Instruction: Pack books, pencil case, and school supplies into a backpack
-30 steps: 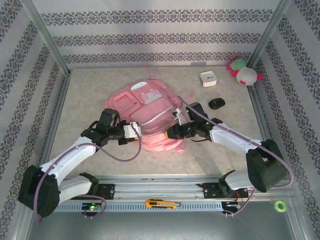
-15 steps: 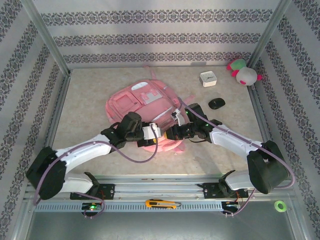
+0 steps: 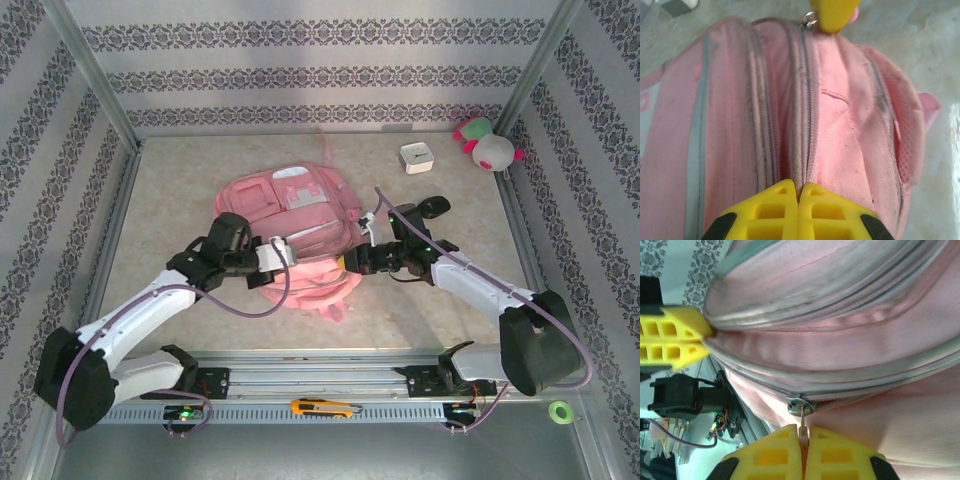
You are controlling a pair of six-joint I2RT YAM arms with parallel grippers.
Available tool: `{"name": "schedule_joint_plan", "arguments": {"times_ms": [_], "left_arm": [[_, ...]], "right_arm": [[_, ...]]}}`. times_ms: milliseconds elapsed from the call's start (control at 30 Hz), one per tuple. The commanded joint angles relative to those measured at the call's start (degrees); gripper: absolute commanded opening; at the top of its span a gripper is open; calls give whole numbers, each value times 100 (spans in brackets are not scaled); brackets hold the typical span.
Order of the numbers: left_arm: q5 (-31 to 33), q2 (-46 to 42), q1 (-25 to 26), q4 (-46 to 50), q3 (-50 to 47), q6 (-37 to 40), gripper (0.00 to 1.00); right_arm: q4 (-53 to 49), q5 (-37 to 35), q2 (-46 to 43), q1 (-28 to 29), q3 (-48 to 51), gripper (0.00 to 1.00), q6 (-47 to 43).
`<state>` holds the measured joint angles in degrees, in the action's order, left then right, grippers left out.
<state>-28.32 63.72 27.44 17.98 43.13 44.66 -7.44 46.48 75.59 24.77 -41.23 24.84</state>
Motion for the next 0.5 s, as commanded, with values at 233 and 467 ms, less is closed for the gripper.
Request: {"name": "schedule_joint_plan", "arguments": {"times_ms": [233, 467], "left_arm": [[-124, -413, 283, 100, 28, -637, 55], [1148, 407, 1356, -1287, 97, -1036, 64]], "right_arm": [[464, -275, 237, 998, 28, 0, 291], [516, -239, 254, 1011, 19, 0, 359]]}}
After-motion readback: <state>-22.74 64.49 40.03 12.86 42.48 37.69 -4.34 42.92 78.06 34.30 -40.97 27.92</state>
